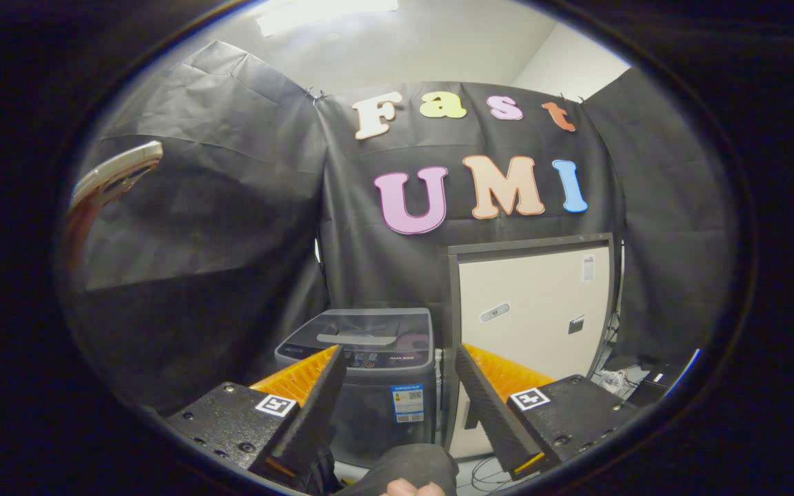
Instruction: Put the clothes into the washing machine and then close the washing machine lid.
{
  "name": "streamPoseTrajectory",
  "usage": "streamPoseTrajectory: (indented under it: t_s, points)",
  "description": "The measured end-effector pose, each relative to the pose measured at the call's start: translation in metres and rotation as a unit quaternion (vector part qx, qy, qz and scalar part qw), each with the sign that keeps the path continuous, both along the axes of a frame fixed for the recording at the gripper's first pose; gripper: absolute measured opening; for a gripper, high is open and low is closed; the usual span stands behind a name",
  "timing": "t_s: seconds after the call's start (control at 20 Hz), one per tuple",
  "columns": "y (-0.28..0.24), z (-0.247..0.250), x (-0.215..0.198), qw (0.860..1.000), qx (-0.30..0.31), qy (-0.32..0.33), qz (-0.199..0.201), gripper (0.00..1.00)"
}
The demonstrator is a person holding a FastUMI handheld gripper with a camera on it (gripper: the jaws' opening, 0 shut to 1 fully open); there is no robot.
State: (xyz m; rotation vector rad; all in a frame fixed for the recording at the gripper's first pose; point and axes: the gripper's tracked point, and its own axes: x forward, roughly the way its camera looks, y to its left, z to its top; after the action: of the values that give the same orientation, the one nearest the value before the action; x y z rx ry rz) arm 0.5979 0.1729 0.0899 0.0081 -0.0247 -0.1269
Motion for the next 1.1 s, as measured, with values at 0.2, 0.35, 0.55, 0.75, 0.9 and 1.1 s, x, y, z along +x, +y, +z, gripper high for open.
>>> streamPoseTrajectory:
  t_s: [0.2,0.35,0.55,0.75,0.9,1.1]
  points:
    - [0.0018,-0.0003,-0.0017,1.000,-0.002,0.000,0.002,0.97]
    - [0.0031,-0.0017,-0.0015,1.000,-0.004,0.002,0.004,0.97]
    - [0.0038,-0.0039,-0.0023,1.000,-0.005,0.005,0.004,0.97]
    - [0.0030,-0.0038,-0.0029,1.000,-0.008,0.004,0.004,0.97]
    - [0.0049,-0.0051,-0.0035,1.000,-0.007,0.005,0.005,0.97]
    - [0.0047,-0.0063,-0.0040,1.000,-0.008,0.008,0.004,0.97]
